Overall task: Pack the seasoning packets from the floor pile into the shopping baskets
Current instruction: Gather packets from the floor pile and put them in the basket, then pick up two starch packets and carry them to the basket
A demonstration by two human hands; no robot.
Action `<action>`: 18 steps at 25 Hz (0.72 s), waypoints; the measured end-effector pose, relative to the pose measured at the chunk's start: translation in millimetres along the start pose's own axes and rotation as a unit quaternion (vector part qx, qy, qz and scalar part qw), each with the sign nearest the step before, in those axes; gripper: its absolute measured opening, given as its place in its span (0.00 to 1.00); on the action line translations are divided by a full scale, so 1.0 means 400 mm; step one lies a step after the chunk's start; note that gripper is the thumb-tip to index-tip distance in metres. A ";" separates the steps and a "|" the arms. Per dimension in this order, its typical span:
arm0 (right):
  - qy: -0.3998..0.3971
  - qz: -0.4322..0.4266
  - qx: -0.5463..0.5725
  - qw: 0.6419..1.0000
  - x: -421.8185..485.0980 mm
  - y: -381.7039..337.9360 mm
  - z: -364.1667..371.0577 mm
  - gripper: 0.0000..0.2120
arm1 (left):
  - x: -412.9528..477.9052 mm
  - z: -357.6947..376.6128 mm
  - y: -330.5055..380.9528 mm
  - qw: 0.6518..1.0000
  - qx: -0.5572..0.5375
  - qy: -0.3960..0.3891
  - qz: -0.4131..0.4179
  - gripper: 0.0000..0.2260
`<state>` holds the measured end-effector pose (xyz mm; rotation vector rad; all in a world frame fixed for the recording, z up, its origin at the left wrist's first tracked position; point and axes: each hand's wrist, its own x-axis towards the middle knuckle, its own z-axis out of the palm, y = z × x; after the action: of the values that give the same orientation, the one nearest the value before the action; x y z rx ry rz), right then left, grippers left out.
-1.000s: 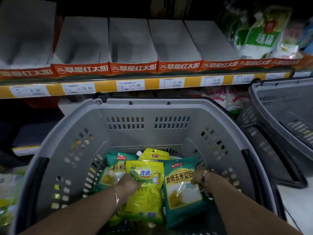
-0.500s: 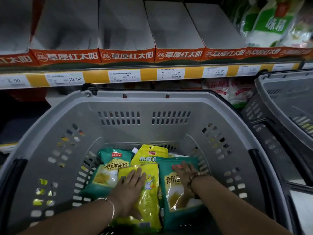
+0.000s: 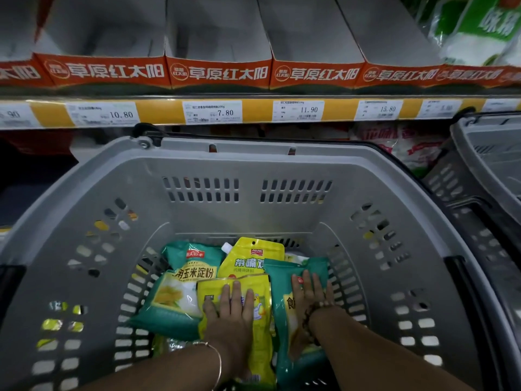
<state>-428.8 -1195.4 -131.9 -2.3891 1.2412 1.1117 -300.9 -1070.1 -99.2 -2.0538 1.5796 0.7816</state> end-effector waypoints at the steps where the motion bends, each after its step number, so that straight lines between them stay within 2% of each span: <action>1: 0.003 -0.002 0.002 1.000 0.003 0.000 -0.002 0.55 | 0.002 0.002 0.002 1.000 0.001 -0.003 0.000 0.57; 4: 0.016 0.000 0.003 1.000 0.005 -0.001 -0.003 0.52 | 0.008 0.011 -0.004 1.000 -0.004 -0.013 0.011 0.59; 9: 0.005 -0.014 0.010 1.000 0.002 0.008 -0.010 0.52 | 0.014 0.003 -0.013 0.999 -0.006 -0.030 0.014 0.58; 14: -0.018 -0.026 0.088 0.996 -0.017 0.012 -0.057 0.33 | 0.000 -0.035 -0.033 0.997 0.005 -0.061 0.042 0.57; 16: -0.008 -0.061 0.100 0.993 -0.040 0.010 -0.097 0.27 | -0.020 -0.061 -0.057 0.997 -0.005 -0.049 0.064 0.53; 18: -0.006 -0.075 0.116 0.990 -0.063 0.007 -0.141 0.25 | -0.050 -0.091 -0.080 0.997 -0.027 -0.026 0.070 0.45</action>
<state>-410.6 -1210.5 -74.6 -2.2546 1.1000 0.8834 -267.4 -1071.0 -58.7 -1.9588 1.7049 0.9293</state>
